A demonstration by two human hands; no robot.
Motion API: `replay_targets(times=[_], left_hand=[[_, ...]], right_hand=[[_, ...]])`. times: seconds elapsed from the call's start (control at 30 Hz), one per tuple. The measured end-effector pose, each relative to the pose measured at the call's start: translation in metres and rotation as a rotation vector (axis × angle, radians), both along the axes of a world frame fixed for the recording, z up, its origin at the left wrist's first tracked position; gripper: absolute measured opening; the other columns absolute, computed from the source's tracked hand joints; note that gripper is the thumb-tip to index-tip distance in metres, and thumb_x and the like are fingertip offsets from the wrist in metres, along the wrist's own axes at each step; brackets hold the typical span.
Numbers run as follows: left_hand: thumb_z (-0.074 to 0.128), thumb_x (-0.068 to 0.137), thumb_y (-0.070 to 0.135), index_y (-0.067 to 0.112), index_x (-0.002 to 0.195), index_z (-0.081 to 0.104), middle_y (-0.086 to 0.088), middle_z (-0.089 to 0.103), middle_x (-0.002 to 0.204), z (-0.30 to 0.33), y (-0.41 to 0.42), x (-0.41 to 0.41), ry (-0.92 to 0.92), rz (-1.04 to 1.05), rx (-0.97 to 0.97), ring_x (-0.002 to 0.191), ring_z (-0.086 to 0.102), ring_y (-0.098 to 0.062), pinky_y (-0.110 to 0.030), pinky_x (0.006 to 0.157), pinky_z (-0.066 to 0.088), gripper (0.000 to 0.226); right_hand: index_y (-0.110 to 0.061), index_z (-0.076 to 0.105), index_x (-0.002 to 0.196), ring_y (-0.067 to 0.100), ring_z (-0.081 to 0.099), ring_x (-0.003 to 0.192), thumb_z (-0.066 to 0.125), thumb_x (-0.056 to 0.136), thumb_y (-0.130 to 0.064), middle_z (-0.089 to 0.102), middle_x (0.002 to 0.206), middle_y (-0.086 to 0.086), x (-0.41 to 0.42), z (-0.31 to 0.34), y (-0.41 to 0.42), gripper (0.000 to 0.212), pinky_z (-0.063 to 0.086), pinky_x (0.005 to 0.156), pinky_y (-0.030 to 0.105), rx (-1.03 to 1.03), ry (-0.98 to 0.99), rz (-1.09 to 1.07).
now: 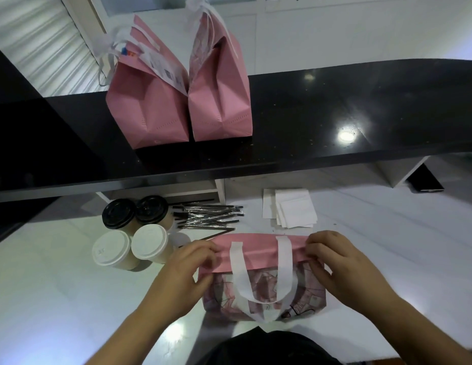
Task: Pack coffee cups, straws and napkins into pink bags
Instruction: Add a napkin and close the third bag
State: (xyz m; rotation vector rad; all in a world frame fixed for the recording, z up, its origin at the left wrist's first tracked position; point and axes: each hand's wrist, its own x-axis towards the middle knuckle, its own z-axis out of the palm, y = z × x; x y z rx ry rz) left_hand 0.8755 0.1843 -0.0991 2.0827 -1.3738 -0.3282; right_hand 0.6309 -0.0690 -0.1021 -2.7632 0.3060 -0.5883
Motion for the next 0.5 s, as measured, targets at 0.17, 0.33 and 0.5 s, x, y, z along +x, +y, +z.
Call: replay_targets(times=[0.17, 0.33, 0.5], left_hand=[[0.068, 0.092, 0.034, 0.033, 0.096, 0.066, 0.03, 0.062, 0.122, -0.001, 0.002, 0.002, -0.086, -0.054, -0.029, 0.112, 0.055, 0.008, -0.036, 0.092, 0.051, 0.005], [0.062, 0.096, 0.026, 0.044, 0.117, 0.067, 0.027, 0.061, 0.115, 0.0, -0.006, 0.003, -0.17, -0.075, 0.02, 0.109, 0.056, 0.0, -0.035, 0.089, 0.05, 0.028], [0.067, 0.091, 0.03, 0.044, 0.12, 0.071, 0.026, 0.068, 0.115, 0.013, -0.018, 0.002, -0.204, -0.084, 0.047, 0.106, 0.06, -0.002, -0.027, 0.088, 0.046, 0.032]], right_hand=[[-0.012, 0.072, 0.096, 0.019, 0.06, 0.102, 0.074, 0.089, -0.022, 0.065, 0.107, -0.005, -0.005, -0.003, 0.002, 0.012, 0.05, 0.087, 0.026, 0.028, -0.003, -0.011], [-0.018, 0.066, 0.104, 0.016, 0.055, 0.093, 0.069, 0.092, -0.019, 0.061, 0.1, -0.01, 0.0, 0.003, 0.003, 0.012, 0.051, 0.076, 0.027, 0.074, 0.024, -0.05], [-0.022, 0.076, 0.108, 0.018, 0.057, 0.093, 0.075, 0.089, -0.021, 0.065, 0.101, -0.007, 0.009, 0.014, 0.0, 0.02, 0.052, 0.076, 0.029, -0.054, 0.134, -0.029]])
